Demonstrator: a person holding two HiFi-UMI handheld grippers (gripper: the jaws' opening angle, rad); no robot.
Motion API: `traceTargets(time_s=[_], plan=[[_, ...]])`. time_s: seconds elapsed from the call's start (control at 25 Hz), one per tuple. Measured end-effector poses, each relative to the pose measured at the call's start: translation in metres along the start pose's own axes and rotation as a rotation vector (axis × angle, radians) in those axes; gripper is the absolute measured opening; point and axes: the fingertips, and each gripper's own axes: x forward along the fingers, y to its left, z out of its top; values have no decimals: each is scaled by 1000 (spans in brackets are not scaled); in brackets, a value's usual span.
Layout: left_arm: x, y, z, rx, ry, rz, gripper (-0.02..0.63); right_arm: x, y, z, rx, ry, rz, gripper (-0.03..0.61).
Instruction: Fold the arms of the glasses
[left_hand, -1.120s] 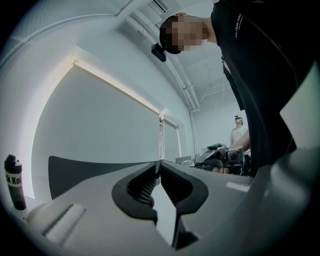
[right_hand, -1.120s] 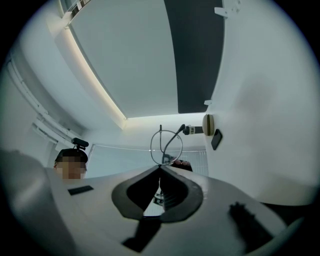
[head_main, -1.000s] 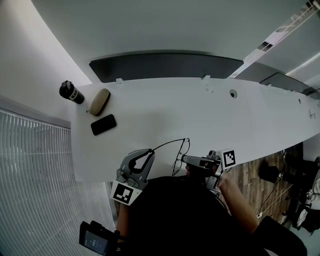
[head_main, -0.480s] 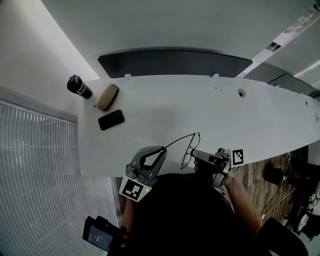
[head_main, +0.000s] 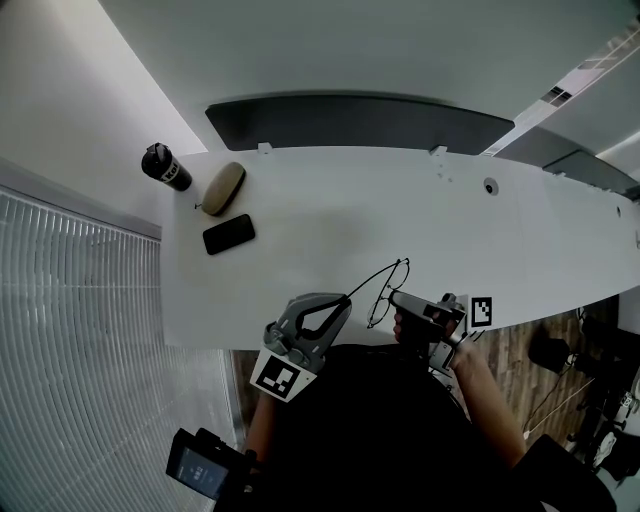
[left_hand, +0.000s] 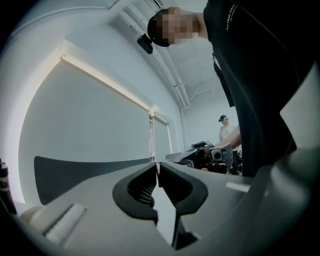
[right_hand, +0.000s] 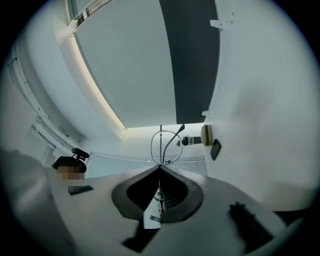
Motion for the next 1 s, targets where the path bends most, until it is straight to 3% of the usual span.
traceTargets(time_s=[0.6,1.0], plan=[[4,-19,-3,27,0,-59,26,0,-1,5,-8,-46,-4,11],[8,-29,1,29,-14,-110,26,0,-3,5,-28,-24,-17,11]])
